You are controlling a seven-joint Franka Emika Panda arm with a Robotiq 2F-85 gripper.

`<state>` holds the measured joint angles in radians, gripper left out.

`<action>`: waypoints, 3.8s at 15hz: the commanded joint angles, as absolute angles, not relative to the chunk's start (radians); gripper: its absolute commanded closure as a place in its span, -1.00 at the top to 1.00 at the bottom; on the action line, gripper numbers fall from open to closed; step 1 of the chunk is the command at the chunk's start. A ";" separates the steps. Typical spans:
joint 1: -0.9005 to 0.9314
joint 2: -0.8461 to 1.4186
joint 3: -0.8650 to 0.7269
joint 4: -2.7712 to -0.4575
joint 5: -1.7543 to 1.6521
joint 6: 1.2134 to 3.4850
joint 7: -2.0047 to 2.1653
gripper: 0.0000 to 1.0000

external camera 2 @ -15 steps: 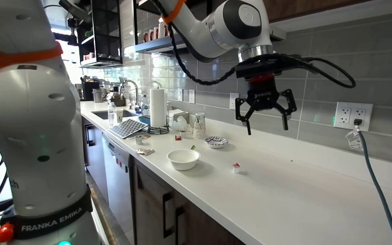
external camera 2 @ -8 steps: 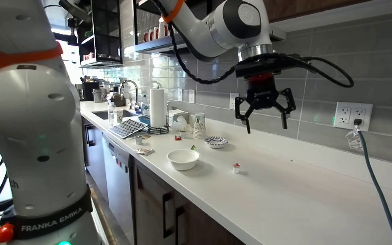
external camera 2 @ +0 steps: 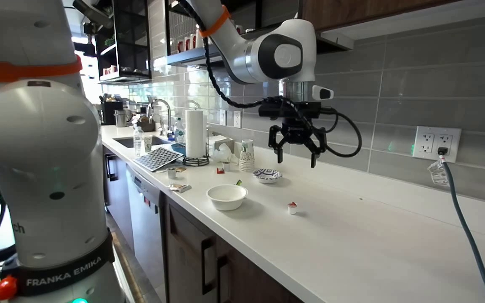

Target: Pour the contents in the coffee pod on the right into the white bowl.

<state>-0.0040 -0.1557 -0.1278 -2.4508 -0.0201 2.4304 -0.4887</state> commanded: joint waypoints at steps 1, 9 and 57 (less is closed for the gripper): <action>0.026 -0.108 -0.119 -2.518 0.168 2.677 -0.492 1.00; 0.036 -0.097 -0.112 -2.507 0.241 2.712 -0.535 1.00; 0.120 0.486 0.008 -2.197 1.254 2.981 -1.458 1.00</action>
